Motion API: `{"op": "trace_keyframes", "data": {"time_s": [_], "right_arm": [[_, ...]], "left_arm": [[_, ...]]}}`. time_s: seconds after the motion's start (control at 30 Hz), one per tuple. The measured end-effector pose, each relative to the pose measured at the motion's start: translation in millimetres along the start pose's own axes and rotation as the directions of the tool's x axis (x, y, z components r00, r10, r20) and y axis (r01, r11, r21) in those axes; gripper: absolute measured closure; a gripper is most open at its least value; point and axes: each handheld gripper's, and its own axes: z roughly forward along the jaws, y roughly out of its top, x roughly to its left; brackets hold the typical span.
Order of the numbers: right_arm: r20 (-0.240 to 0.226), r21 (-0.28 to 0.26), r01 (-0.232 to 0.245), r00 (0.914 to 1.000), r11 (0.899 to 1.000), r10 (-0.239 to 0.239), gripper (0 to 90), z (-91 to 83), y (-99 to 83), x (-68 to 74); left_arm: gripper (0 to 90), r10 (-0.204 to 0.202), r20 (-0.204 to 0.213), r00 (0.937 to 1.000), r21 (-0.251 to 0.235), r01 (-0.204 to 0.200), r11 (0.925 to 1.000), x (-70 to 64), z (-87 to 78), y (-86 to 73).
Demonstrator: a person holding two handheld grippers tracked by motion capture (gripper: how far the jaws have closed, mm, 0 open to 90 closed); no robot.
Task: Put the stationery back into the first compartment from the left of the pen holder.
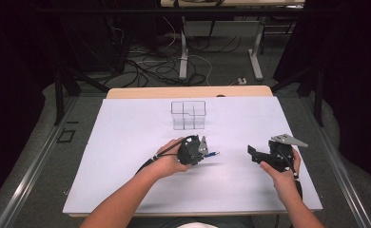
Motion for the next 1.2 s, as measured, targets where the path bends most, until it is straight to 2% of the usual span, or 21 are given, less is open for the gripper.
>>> {"op": "trace_keyframes", "data": {"time_s": [0.13, 0.27, 0.4, 0.53, 0.6, 0.63, 0.67, 0.7, 0.73, 0.77, 0.8, 0.83, 0.87, 0.93, 0.97, 1.0, 1.07, 1.1, 1.17, 1.2], "right_arm": [[-0.001, -0.001, 0.0, 1.0, 1.0, 0.0, 12.3, -0.1, 0.1, 0.2], [0.0, -0.001, -0.006, 1.0, 1.0, 0.006, 12.3, -0.1, 0.1, 0.2], [0.002, -0.001, -0.004, 1.0, 1.0, 0.004, 12.3, -0.4, 0.2, 0.3], [0.0, -0.002, -0.003, 1.0, 1.0, 0.003, 12.3, -0.4, 0.2, -0.1], [-0.001, -0.002, -0.004, 1.0, 1.0, 0.004, 12.3, -0.6, 0.2, -0.2], [-0.001, -0.002, -0.003, 1.0, 1.0, 0.003, 12.3, -0.7, 0.3, -0.3], [-0.002, -0.002, -0.003, 1.0, 1.0, 0.003, 12.3, -0.7, 0.3, -0.3], [-0.002, -0.002, -0.003, 1.0, 1.0, 0.003, 12.3, -0.7, 0.4, -0.3], [-0.002, -0.002, -0.003, 1.0, 1.0, 0.003, 12.3, -0.6, 0.3, -0.4], [-0.001, -0.002, -0.006, 1.0, 1.0, 0.006, 12.3, -0.6, 0.3, -0.2], [-0.001, -0.002, -0.006, 1.0, 1.0, 0.006, 12.4, -0.6, 0.3, -0.2], [-0.002, -0.002, -0.006, 1.0, 1.0, 0.006, 12.4, -0.7, 0.3, -0.2], [-0.002, -0.003, -0.003, 1.0, 1.0, 0.003, 12.4, -0.7, 0.3, -0.3], [0.003, -0.003, -0.003, 1.0, 1.0, 0.003, 12.4, -0.8, 0.3, -0.1], [0.003, -0.004, -0.003, 1.0, 1.0, 0.003, 12.4, -0.7, 0.3, -0.1], [-0.002, -0.003, -0.003, 1.0, 1.0, 0.003, 12.4, -0.6, 0.2, -0.2], [-0.001, -0.001, -0.004, 1.0, 1.0, 0.004, 12.5, -0.6, 0.1, -0.2], [-0.001, -0.002, -0.004, 1.0, 1.0, 0.004, 12.4, -0.5, 0.1, -0.2], [-0.002, -0.003, -0.003, 1.0, 1.0, 0.003, 12.4, -0.6, 0.2, -0.2], [-0.001, -0.002, -0.004, 1.0, 1.0, 0.004, 12.4, -0.6, 0.2, -0.2]], "left_arm": [[79.1, -0.06, -0.011, 0.9981, -0.042, 0.06, 0.9973, 7.6, -7.0, -0.9], [79.1, -0.123, -0.021, 0.9921, -0.094, 0.121, 0.9882, 15.8, -14.5, -2.5], [79.1, -0.192, -0.026, 0.9811, -0.135, 0.186, 0.9732, 23.5, -20.1, -5.1], [79.1, -0.266, -0.029, 0.9635, -0.171, 0.257, 0.951, 29.8, -25.6, -7.4], [79.1, -0.297, -0.033, 0.9542, -0.198, 0.285, 0.9377, 32.7, -27.6, -8.6], [79.1, -0.321, -0.027, 0.9468, -0.215, 0.308, 0.927, 34.3, -28.8, -9.4], [79.1, -0.324, -0.024, 0.9457, -0.219, 0.311, 0.9247, 35.9, -30.1, -9.9], [79.1, -0.347, -0.021, 0.9375, -0.24, 0.332, 0.912, 37.2, -31.4, -10.3], [79.1, -0.363, -0.021, 0.9315, -0.256, 0.346, 0.9027, 37.6, -31.6, -10.7], [79.1, -0.374, -0.026, 0.927, -0.268, 0.354, 0.8961, 39.1, -32.8, -11.1], [79.1, -0.39, -0.022, 0.9204, -0.283, 0.369, 0.8854, 40.3, -33.9, -11.6], [79.1, -0.397, -0.022, 0.9174, -0.294, 0.374, 0.8796, 42.4, -35.6, -12.3], [79.1, -0.416, -0.017, 0.9094, -0.307, 0.391, 0.8679, 43.6, -37.0, -12.8], [79.1, -0.435, -0.017, 0.9002, -0.334, 0.405, 0.8511, 46.8, -39.9, -14.5], [79.2, -0.451, -0.017, 0.8922, -0.345, 0.418, 0.84, 48.2, -41.5, -15.5], [79.2, -0.462, -0.014, 0.8867, -0.364, 0.426, 0.8283, 50.4, -42.8, -16.6], [79.2, -0.492, -0.008, 0.8708, -0.392, 0.45, 0.8024, 53.8, -46.2, -18.7], [79.2, -0.497, -0.007, 0.8679, -0.408, 0.451, 0.7937, 56.2, -47.7, -20.0], [79.2, -0.515, -0.008, 0.8573, -0.433, 0.461, 0.7744, 60.0, -51.1, -22.2], [79.2, -0.523, -0.004, 0.8521, -0.436, 0.47, 0.7679, 62.0, -53.2, -23.5]]}}
